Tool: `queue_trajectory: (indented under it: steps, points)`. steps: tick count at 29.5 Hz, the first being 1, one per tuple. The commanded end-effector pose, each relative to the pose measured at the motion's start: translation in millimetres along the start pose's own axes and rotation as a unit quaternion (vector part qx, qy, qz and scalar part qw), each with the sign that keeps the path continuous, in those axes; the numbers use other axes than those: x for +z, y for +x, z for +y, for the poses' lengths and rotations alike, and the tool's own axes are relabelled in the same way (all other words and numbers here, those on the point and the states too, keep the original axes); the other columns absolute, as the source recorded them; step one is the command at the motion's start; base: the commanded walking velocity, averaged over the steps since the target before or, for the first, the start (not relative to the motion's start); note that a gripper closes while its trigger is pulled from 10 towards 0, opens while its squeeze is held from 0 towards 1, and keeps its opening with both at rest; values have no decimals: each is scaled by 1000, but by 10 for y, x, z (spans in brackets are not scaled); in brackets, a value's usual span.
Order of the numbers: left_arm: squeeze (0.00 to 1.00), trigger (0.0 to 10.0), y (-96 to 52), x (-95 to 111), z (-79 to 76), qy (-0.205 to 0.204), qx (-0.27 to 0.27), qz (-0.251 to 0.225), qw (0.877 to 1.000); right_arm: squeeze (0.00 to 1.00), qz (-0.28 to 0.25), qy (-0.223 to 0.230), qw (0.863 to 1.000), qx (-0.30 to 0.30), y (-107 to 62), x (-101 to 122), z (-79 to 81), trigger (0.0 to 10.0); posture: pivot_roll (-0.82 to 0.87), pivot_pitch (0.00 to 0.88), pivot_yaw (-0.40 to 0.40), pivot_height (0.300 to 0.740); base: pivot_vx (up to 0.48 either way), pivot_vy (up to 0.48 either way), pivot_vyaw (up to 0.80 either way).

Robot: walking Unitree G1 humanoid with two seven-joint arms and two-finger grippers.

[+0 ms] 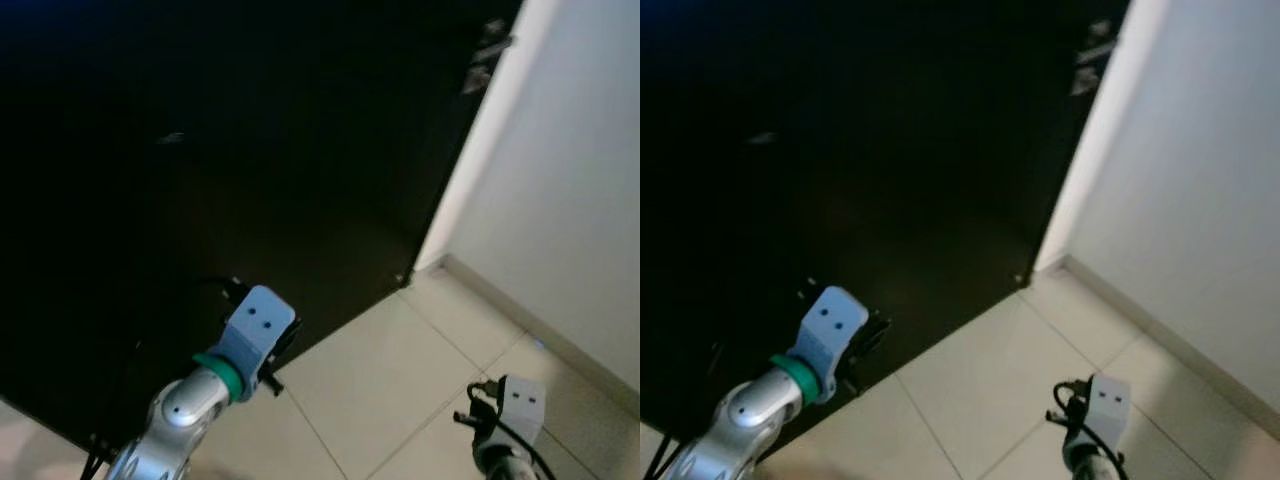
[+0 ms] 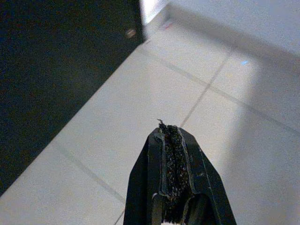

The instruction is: Hang keys on a hook

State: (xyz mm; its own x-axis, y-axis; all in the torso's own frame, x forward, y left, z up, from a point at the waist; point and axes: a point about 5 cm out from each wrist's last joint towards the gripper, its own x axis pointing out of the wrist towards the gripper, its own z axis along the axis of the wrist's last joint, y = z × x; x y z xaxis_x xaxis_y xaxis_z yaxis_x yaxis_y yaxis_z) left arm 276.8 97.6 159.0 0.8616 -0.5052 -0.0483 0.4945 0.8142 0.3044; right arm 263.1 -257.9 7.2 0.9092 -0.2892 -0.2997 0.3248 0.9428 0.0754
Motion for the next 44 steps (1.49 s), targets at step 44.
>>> queue_trajectory:
  steps: [44]
  points:
    - [0,10000,-36,-140,259,-29,84,20,996,0,-136,-38,983,119,83,553,583,10000,67,65,88,740,0,0,-800]
